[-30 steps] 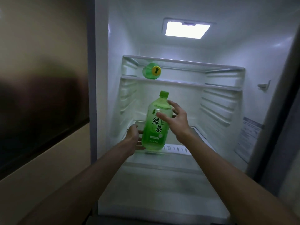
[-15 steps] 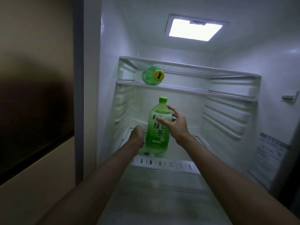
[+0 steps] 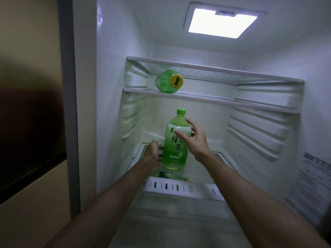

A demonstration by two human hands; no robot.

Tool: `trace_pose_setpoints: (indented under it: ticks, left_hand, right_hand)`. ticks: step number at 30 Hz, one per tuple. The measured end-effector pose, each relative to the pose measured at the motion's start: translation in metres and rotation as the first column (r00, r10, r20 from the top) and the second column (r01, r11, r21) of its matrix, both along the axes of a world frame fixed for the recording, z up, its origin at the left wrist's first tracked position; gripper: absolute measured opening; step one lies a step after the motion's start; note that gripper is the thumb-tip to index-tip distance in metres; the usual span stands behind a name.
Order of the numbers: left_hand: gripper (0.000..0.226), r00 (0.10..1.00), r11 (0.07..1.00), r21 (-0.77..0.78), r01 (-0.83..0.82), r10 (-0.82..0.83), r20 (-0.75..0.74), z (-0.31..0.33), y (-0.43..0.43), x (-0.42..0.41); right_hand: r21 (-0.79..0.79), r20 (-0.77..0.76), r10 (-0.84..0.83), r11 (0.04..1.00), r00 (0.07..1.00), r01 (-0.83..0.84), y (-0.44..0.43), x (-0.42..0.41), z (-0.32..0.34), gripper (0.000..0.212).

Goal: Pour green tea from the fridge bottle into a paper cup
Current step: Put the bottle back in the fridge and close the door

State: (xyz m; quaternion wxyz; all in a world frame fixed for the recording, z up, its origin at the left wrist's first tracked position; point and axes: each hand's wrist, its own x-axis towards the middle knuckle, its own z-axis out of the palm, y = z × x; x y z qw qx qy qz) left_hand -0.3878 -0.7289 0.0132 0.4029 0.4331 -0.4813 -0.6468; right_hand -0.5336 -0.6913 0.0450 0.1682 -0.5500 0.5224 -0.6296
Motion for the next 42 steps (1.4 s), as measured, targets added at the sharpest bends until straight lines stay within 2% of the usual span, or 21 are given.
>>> trace_pose_setpoints:
  ticks: [4,8,12,16,18,21,26,29,33,38,42]
  left_hand:
    - [0.052,1.0,1.0,-0.007,-0.001,0.001,0.021,0.002,0.0,0.0]
    - [0.041,0.998,0.99,-0.138,-0.005,0.015,0.066,0.004,0.01,-0.002]
    - [0.037,0.891,0.861,-0.502,0.081,0.162,0.423,-0.002,0.022,0.004]
    - [0.047,0.725,0.743,-0.624,0.243,0.289,0.625,-0.003,0.036,0.013]
    - [0.048,0.607,0.708,-0.632,0.315,0.361,0.708,-0.003,0.048,0.02]
    - [0.044,0.487,0.696,-0.614,0.373,0.416,0.768,-0.006,0.064,0.032]
    - [0.05,0.346,0.682,-0.545,0.488,0.422,0.838,-0.006,0.108,0.05]
    - [0.05,0.284,0.666,-0.527,0.528,0.447,0.848,-0.007,0.14,0.062]
    - [0.043,0.218,0.648,-0.518,0.559,0.488,0.845,-0.015,0.175,0.079]
    - [0.047,0.139,0.654,-0.489,0.577,0.512,0.848,-0.013,0.208,0.103]
    - [0.05,0.118,0.647,-0.495,0.579,0.535,0.837,-0.006,0.235,0.123]
  right_hand:
    - [0.04,-0.026,-0.009,0.999,1.0,0.01,-0.006,0.002,-0.002,0.069]
    - [0.134,-0.127,-0.036,0.99,0.991,0.053,-0.002,0.007,-0.004,0.089]
    - [0.219,-0.231,-0.081,0.967,0.97,0.133,0.012,0.008,-0.007,0.102]
    - [0.301,-0.45,-0.149,0.903,0.881,0.307,0.036,0.006,-0.011,0.073]
    - [0.342,-0.544,-0.119,0.872,0.831,0.349,0.051,0.006,-0.013,0.064]
    - [0.386,-0.68,-0.021,0.84,0.733,0.382,0.077,0.009,-0.016,0.053]
    - [0.401,-0.844,0.116,0.785,0.523,0.472,0.126,0.023,-0.02,0.051]
    - [0.391,-0.872,0.141,0.776,0.468,0.495,0.151,0.035,-0.023,0.051]
    - [0.378,-0.863,0.116,0.794,0.491,0.476,0.179,0.049,-0.03,0.054]
    - [0.429,-0.832,0.136,0.772,0.538,0.469,0.216,0.058,-0.039,0.055]
    - [0.441,-0.823,0.13,0.76,0.553,0.477,0.25,0.067,-0.035,0.05]
